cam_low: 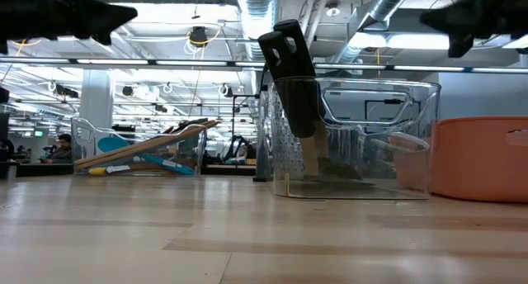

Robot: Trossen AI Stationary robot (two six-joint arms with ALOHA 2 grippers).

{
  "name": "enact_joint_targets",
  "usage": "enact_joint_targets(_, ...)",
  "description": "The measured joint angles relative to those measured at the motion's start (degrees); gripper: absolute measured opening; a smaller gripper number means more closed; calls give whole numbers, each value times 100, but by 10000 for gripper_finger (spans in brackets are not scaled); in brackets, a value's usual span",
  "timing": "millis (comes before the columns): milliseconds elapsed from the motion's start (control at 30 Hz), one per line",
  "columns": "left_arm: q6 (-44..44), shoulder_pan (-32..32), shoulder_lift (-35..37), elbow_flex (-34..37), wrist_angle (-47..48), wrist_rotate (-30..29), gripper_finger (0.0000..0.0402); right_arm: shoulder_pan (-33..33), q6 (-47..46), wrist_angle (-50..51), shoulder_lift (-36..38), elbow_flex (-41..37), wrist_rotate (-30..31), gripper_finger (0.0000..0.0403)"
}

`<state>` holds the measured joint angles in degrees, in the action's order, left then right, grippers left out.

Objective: Pick & Place Kitchen Items
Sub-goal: Return to Home Position

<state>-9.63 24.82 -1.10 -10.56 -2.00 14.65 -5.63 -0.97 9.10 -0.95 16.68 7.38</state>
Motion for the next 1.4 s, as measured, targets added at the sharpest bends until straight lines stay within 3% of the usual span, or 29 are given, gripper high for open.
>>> enact_joint_targets(333, 582, 0, -2, 943, -397, -2, 2, 2, 96, -216, -11, -812, -160, 0)
enact_joint_targets(633, 573, 0, -17, 1022, -373, -2, 2, -3, 304, -1017, -16, -1597, -172, 0)
enact_joint_targets(1400, 566, 0, -84, 1022, -407, -2, 2, -50, 94, -1096, -26, -1630, -136, 0)
